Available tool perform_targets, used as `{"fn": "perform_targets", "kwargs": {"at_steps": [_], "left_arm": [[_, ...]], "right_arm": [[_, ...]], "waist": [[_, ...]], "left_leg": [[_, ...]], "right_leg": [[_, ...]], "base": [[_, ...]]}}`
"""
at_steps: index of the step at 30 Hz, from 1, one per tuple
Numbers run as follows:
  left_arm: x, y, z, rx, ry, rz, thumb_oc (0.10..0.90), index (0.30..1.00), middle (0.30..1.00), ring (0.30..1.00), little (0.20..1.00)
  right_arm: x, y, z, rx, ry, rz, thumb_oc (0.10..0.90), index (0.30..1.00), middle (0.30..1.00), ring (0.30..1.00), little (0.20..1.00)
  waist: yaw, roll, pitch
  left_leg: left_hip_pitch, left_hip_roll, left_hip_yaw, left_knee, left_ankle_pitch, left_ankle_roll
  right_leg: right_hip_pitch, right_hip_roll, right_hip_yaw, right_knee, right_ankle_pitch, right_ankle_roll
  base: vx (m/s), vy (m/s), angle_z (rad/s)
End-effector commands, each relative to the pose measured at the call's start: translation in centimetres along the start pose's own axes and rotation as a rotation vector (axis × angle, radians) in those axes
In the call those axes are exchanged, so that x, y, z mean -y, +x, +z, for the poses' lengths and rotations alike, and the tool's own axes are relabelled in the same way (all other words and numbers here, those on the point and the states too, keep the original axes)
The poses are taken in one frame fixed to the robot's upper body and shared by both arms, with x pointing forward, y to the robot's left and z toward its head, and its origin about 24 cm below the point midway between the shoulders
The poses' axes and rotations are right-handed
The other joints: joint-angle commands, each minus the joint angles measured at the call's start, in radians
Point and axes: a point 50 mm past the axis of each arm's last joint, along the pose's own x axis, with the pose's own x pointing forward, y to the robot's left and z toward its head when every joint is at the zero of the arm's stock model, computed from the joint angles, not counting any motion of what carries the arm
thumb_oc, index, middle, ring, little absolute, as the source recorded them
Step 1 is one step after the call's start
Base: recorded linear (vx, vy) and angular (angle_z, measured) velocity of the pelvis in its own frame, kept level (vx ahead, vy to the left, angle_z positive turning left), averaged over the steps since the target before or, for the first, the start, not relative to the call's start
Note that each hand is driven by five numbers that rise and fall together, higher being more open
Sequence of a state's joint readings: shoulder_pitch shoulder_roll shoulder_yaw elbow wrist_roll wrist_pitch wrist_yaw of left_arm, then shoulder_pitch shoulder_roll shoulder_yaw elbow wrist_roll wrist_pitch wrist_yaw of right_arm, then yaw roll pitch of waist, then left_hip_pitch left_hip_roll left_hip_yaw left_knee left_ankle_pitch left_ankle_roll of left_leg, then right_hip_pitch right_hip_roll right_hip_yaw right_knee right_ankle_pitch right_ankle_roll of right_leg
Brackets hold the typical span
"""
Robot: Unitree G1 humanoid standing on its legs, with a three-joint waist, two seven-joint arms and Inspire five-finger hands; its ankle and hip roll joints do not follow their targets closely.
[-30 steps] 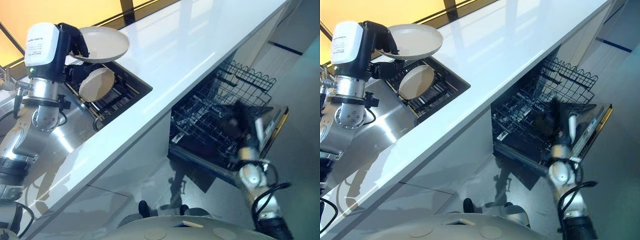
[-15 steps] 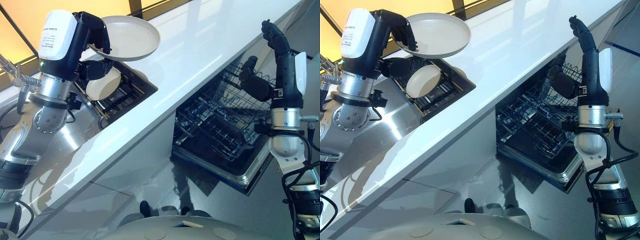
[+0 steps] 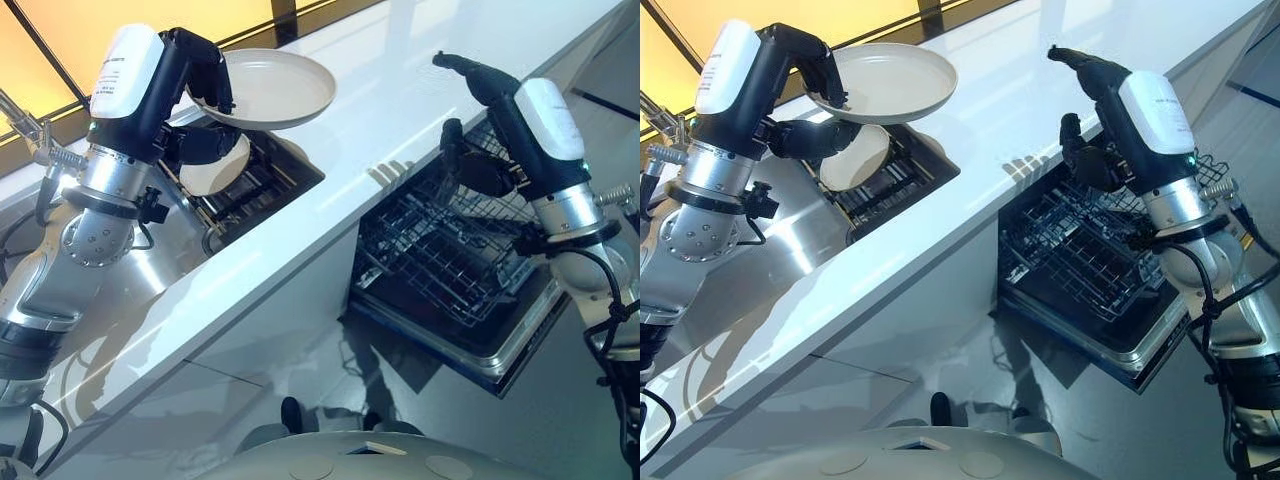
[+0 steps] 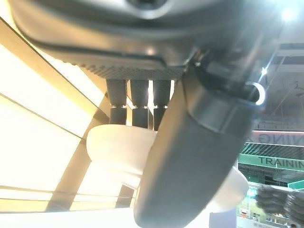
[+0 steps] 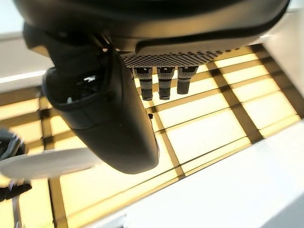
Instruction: Pick up plates and place into dishwasher.
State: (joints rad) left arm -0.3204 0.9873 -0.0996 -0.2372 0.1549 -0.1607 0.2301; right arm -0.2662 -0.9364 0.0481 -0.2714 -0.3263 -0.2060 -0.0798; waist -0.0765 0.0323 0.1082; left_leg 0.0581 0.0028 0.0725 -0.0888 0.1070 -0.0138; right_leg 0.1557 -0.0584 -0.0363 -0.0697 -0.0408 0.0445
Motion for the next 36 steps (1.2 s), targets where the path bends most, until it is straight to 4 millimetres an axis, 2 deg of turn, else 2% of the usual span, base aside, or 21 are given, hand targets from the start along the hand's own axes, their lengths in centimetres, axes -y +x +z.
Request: {"fn": "perform_targets", "kwargs": {"at_steps": [1, 6, 19, 24, 28, 32, 36], "left_arm": [[-4.2, 3.3, 3.6, 0.215, -0.019, 0.211, 0.1, 0.3, 0.3, 0.3, 0.2], [-3.4, 3.7, 4.2, 0.237, -0.069, 0.191, 0.1, 0.3, 0.3, 0.3, 0.2], [-2.0, 4.0, 5.2, 0.267, -0.15, 0.137, 0.1, 0.3, 0.3, 0.3, 0.2], [-1.6, 4.1, 5.4, 0.268, -0.189, 0.112, 0.1, 0.3, 0.3, 0.3, 0.2], [-0.7, 4.1, 5.6, 0.258, -0.286, 0.061, 0.1, 0.3, 0.3, 0.3, 0.2], [-0.2, 4.3, 6.1, 0.271, -0.349, 0.016, 0.1, 0.3, 0.3, 0.3, 0.2], [-0.2, 4.3, 6.5, 0.301, -0.373, -0.017, 0.1, 0.3, 0.3, 0.3, 0.2]], "right_arm": [[3.1, 2.8, 4.4, 0.267, -0.08, -0.106, 0.8, 0.9, 0.9, 0.9, 0.9], [2.5, 3.8, 5.7, 0.329, -0.075, -0.093, 0.8, 0.9, 0.9, 0.9, 0.9], [1.5, 4.9, 7.1, 0.375, -0.03, -0.129, 0.8, 0.9, 0.9, 0.9, 0.9], [1.6, 5.1, 7.1, 0.354, -0.034, -0.239, 0.8, 0.9, 0.9, 0.9, 0.9], [1.5, 5.3, 7.2, 0.346, -0.077, -0.317, 0.8, 0.9, 0.9, 0.9, 0.9], [1.4, 5.9, 6.8, 0.311, -0.118, -0.305, 0.8, 0.9, 0.9, 0.9, 0.9], [1.0, 6.1, 5.6, 0.244, -0.185, -0.214, 0.8, 0.9, 0.9, 0.9, 0.9]], "waist": [[0.025, -0.045, -0.106], [0.035, -0.047, -0.109], [0.053, -0.046, -0.113], [0.057, -0.044, -0.11], [0.06, -0.041, -0.107], [0.063, -0.041, -0.108], [0.063, -0.043, -0.112]], "left_leg": [[0.045, -0.074, -0.034, 0.002, -0.107, 0.029], [0.045, -0.075, -0.042, 0.002, -0.107, 0.029], [0.048, -0.076, -0.051, 0.002, -0.108, 0.03], [0.05, -0.076, -0.052, 0.002, -0.108, 0.031], [0.053, -0.078, -0.055, 0.002, -0.112, 0.033], [0.055, -0.076, -0.052, 0.002, -0.114, 0.032], [0.055, -0.074, -0.049, 0.002, -0.113, 0.032]], "right_leg": [[-0.085, 0.031, -0.002, 0.044, 0.074, 0.044], [-0.082, 0.03, -0.009, 0.044, 0.072, 0.043], [-0.075, 0.028, -0.021, 0.044, 0.067, 0.043], [-0.073, 0.029, -0.022, 0.043, 0.069, 0.041], [-0.072, 0.031, -0.02, 0.041, 0.068, 0.041], [-0.069, 0.031, -0.024, 0.039, 0.066, 0.042], [-0.07, 0.031, -0.027, 0.041, 0.064, 0.041]], "base": [[-0.01, -0.01, 0.05], [0.0, -0.008, 0.07], [0.01, -0.004, 0.05], [0.0, 0.0, 0.0], [0.0, 0.0, 0.0], [0.0, 0.0, 0.0], [0.0, 0.0, 0.0]]}}
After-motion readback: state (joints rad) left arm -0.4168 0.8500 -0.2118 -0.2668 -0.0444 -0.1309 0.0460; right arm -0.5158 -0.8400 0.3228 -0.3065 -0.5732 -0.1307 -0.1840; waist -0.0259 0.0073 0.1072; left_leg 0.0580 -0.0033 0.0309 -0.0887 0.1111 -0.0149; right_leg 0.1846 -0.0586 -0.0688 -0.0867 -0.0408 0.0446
